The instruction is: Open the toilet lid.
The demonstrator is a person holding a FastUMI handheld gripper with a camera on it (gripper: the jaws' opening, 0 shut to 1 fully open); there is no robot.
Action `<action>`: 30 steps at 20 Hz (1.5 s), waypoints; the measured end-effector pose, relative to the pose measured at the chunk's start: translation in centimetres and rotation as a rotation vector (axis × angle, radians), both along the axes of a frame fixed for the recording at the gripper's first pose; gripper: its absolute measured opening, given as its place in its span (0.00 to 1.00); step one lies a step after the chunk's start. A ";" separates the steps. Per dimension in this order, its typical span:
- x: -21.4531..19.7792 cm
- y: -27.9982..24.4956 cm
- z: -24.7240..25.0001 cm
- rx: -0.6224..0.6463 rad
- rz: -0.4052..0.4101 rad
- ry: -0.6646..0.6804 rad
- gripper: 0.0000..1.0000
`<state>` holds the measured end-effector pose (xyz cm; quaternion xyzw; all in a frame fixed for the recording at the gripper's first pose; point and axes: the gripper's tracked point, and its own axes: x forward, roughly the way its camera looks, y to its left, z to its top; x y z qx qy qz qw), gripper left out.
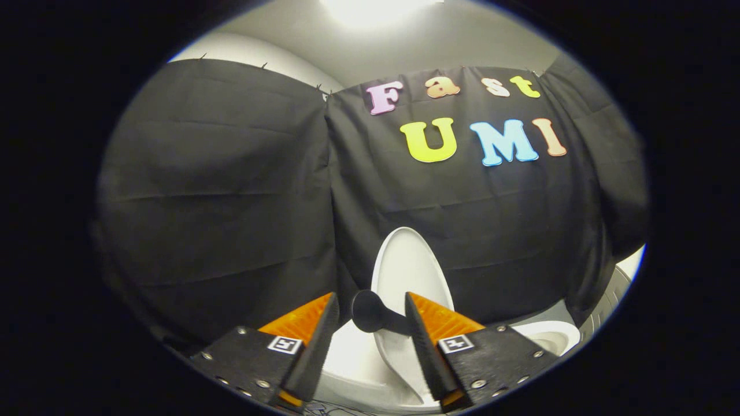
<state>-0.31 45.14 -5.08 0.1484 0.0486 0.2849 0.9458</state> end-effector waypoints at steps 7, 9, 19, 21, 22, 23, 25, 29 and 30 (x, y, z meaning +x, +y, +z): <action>5.6 -8.8 0.8 0.115 -0.125 0.043 0.95; 7.3 -12.1 0.5 0.112 -0.162 0.052 0.96; 13.5 -29.7 0.5 -0.109 -0.338 -0.041 0.96; 13.8 -31.7 0.5 -0.165 -0.344 -0.048 0.96; 14.0 -32.7 0.8 -0.188 -0.355 -0.057 0.96; 14.1 -33.7 1.1 -0.207 -0.367 -0.065 0.96; 14.0 -35.3 1.4 -0.227 -0.379 -0.068 0.96; 11.5 -39.3 1.8 -0.214 -0.409 -0.041 0.96; 10.8 -40.3 2.1 -0.206 -0.422 -0.045 0.96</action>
